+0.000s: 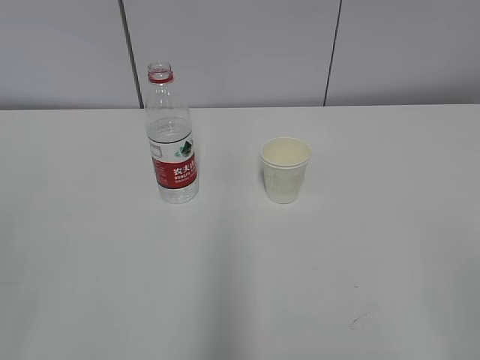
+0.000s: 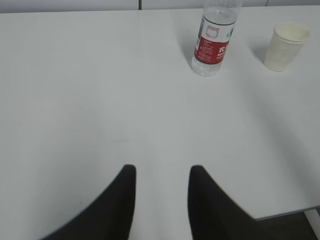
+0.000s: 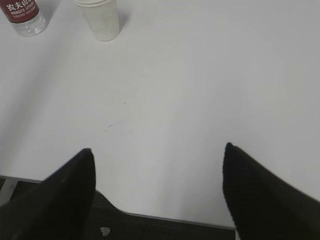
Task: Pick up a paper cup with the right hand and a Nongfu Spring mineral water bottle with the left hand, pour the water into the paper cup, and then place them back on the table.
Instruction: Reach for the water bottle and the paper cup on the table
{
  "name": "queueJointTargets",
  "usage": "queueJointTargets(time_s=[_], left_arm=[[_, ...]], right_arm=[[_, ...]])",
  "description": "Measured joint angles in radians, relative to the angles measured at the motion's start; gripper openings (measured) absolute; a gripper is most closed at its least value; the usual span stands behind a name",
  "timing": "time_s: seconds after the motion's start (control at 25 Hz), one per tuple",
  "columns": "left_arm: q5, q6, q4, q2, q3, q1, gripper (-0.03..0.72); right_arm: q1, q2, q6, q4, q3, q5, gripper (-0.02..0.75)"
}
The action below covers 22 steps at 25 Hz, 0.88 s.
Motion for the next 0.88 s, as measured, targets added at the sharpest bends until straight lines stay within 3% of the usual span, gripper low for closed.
queueJointTargets(time_s=[0.88], left_arm=[[-0.001,0.000,0.000,0.000,0.000,0.000,0.230]], right_arm=[[0.000,0.000,0.000,0.000,0.000,0.000,0.587]])
